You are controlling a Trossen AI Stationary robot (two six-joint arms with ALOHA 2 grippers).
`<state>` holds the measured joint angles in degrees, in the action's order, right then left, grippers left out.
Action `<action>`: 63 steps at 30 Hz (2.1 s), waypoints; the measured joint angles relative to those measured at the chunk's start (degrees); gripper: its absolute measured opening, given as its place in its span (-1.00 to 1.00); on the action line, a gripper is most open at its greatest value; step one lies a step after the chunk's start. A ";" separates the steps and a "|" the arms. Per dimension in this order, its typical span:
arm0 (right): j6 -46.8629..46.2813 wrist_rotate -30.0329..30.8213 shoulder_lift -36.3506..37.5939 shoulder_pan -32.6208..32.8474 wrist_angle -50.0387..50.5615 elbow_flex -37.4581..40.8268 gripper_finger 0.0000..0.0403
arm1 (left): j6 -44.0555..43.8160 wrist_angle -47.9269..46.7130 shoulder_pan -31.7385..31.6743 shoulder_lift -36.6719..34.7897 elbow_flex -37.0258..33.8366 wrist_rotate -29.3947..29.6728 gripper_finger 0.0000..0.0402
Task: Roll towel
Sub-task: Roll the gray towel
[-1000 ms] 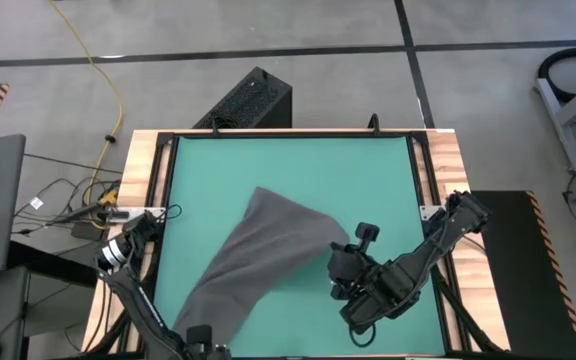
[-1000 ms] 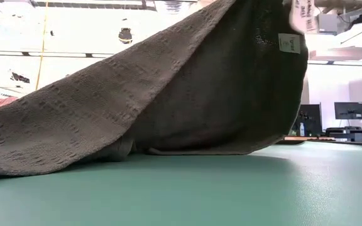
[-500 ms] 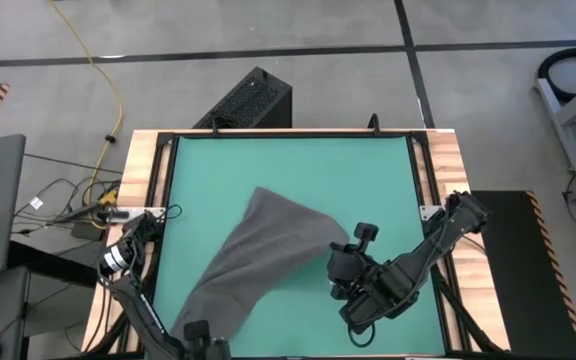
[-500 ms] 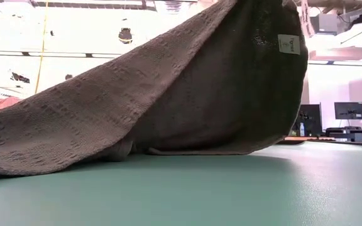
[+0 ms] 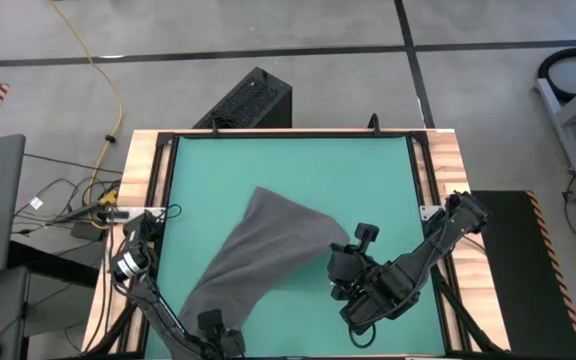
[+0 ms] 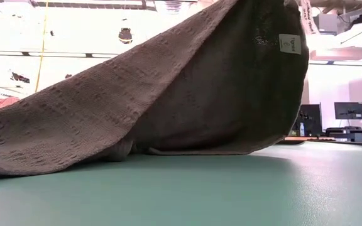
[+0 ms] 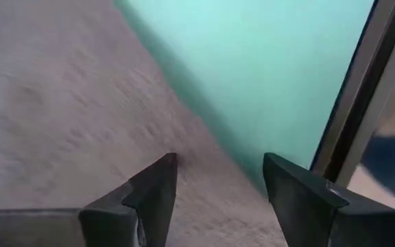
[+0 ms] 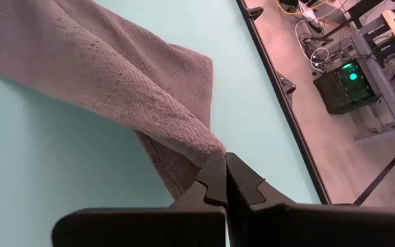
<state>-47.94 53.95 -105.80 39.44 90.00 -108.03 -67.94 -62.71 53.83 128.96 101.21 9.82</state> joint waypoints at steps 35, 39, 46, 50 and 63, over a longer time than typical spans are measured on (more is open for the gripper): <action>-0.24 10.09 -0.04 -0.50 0.00 0.04 -0.97 | -8.58 -27.35 -2.56 -17.82 -0.98 23.46 -1.00; 3.62 16.64 0.00 -3.09 0.00 0.04 -0.97 | -4.61 -27.36 -5.48 -23.14 -1.92 33.53 -1.00; 16.76 28.24 1.21 -9.39 0.00 0.04 -0.97 | 14.82 -27.25 -13.20 -31.13 -1.90 48.44 -1.00; 25.25 35.54 4.80 -14.03 0.00 0.04 -0.98 | 23.81 -27.42 -19.45 -36.78 -1.90 54.54 -1.00; 42.34 36.02 23.43 -39.48 -6.18 -0.02 -0.98 | 59.49 -24.30 -49.90 -50.70 -1.88 67.36 -1.00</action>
<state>-5.60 89.97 -82.37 -0.04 83.82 -108.05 -8.45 -87.01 3.93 78.26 99.33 77.19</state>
